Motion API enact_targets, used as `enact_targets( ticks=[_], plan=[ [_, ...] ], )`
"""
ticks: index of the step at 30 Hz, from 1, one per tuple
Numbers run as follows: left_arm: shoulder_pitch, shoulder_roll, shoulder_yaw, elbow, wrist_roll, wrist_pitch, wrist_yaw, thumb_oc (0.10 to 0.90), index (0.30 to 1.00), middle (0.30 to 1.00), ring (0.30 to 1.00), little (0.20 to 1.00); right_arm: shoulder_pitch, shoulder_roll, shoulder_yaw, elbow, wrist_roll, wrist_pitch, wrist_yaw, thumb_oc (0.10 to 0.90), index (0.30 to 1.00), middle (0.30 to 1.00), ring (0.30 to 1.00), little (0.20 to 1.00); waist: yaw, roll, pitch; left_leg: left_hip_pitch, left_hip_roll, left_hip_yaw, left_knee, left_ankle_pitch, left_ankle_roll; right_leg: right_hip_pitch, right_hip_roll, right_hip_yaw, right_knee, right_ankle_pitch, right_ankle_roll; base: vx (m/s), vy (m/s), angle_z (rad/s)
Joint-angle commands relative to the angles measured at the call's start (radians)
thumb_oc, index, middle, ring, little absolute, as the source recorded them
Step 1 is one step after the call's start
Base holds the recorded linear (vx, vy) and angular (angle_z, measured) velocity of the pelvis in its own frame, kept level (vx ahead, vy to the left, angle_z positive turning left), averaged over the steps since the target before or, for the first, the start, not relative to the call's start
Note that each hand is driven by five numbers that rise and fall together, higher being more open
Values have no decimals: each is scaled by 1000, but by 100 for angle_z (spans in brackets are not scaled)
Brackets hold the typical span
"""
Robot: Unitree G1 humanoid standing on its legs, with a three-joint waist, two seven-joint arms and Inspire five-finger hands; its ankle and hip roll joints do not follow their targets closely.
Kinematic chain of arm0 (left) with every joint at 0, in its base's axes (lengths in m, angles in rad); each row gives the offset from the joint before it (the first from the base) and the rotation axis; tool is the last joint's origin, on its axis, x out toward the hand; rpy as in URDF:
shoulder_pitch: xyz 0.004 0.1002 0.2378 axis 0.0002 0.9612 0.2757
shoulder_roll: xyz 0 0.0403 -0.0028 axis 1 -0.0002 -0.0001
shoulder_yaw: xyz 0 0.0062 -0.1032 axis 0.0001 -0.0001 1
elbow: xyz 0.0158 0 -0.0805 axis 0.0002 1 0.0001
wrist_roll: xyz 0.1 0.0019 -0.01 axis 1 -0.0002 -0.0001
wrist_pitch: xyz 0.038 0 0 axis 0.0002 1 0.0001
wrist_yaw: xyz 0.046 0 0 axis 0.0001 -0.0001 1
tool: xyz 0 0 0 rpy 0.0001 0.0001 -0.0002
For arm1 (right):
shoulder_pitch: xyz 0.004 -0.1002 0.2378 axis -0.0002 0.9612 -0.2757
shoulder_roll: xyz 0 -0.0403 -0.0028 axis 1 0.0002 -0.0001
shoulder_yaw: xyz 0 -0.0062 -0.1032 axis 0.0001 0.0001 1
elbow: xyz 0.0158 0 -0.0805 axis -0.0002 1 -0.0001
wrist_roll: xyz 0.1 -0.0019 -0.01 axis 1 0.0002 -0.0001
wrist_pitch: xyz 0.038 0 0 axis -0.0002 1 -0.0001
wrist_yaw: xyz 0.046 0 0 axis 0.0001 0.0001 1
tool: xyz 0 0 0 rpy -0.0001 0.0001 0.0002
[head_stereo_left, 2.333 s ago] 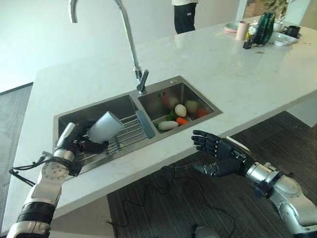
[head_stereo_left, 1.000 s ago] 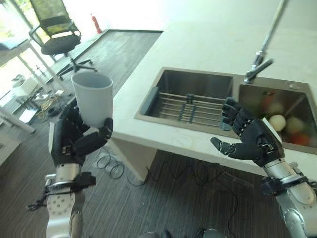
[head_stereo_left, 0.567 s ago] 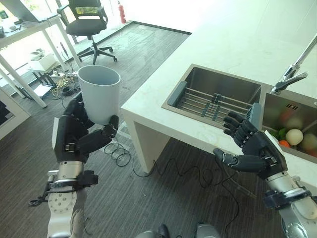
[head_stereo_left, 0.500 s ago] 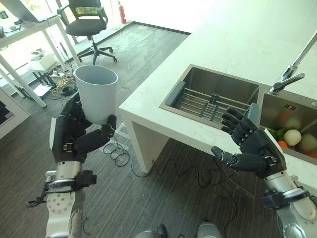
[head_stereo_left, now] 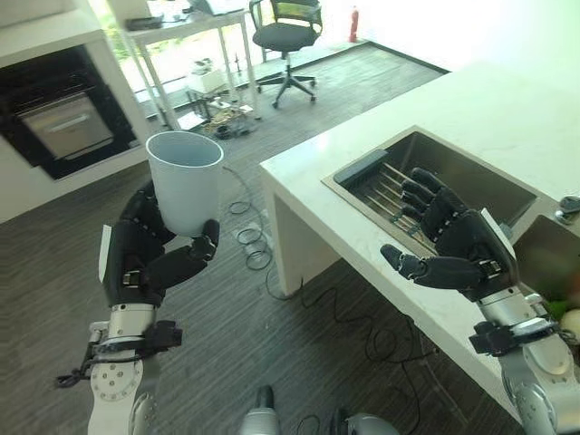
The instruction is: Place the dishes in the dishwasher.
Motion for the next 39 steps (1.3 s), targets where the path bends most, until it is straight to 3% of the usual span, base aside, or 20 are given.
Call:
enact_targets(
  ticks=[1, 3, 4, 8, 18, 21, 23, 33, 34, 39],
  plan=[
    [-167, 53, 30, -94, -59, -140, -27, 400, 300, 300, 300, 300, -94, -16, -79, -15, 50, -157, 9, 800, 900, 900, 900, 900, -87, -40, -40, 214, -66, 185, -3, -141, 41, 77, -67, 70, -63, 3, 177, -154, 126, 144],
    [-172, 51, 36, -104, -90, -137, -44, 400, 300, 300, 300, 300, -85, -3, -94, -12, 38, -177, 2, 800, 900, 900, 900, 900, -107, -27, -44, 252, -74, 196, -3, -172, 37, 66, -68, 45, -63, 28, 189, -132, 170, 128],
    [-175, 53, 35, -101, -92, -148, -25, 400, 300, 300, 300, 300, -81, 16, -91, -24, 29, -178, 11, 800, 900, 900, 900, 900, -129, -7, -49, 243, -49, 198, -3, -202, 34, 54, -62, 29, -63, 36, 195, -99, 235, 78],
    [-172, 62, 37, -93, -91, -149, -21, 400, 300, 300, 300, 300, -68, 73, -65, -29, -4, -182, 11, 800, 900, 900, 900, 900, -127, 15, -66, 213, -57, 159, -3, -224, 45, 50, -79, 24, -63, 64, 224, -23, 225, 82],
    [-184, 73, 61, -107, -31, -161, 29, 400, 300, 300, 300, 300, -129, 133, -1, -26, -59, -172, -30, 800, 900, 900, 900, 900, -41, 2, -49, 187, -88, 124, -3, -240, 77, 67, -200, -97, -63, 196, 265, -19, 153, 41],
    [-180, 78, 79, -108, -16, -158, 45, 400, 300, 300, 300, 300, -137, 132, 0, -24, -52, -168, -20, 800, 900, 900, 900, 900, -19, 0, -45, 196, -85, 106, -3, -257, 79, 98, -214, -106, -63, 194, 286, 53, 59, 51],
    [-176, 79, 87, -112, -18, -157, 56, 400, 300, 300, 300, 300, -140, 132, 4, -22, -52, -169, -13, 800, 900, 900, 900, 900, -8, -5, -38, 187, -85, 115, -3, -238, 84, 102, -223, -136, -63, 206, 274, -76, 22, 36],
    [-153, 61, 107, -139, 3, -146, 63, 400, 300, 300, 300, 300, -121, 126, 3, -24, -37, -161, 29, 800, 900, 900, 900, 900, 21, -28, -30, 172, -69, 103, -3, -215, 74, 136, -217, -154, -63, 174, 273, -12, -19, 12],
    [-181, 59, -51, -98, 149, -214, 159, 400, 300, 300, 300, 300, -168, 41, 108, 17, 47, -143, -7, 800, 900, 900, 900, 900, -34, -3, -59, 116, -149, 19, -3, -172, 88, 37, 4, 116, -63, 7, 186, -4, -59, 16],
    [-154, 49, -37, -105, 96, -206, 124, 400, 300, 300, 300, 300, -125, 47, 72, -10, 54, -135, 10, 800, 900, 900, 900, 900, -43, -1, -83, 122, -137, 42, -3, -174, 81, 39, 16, 119, -63, -9, 174, 17, -74, 8]
  ],
)
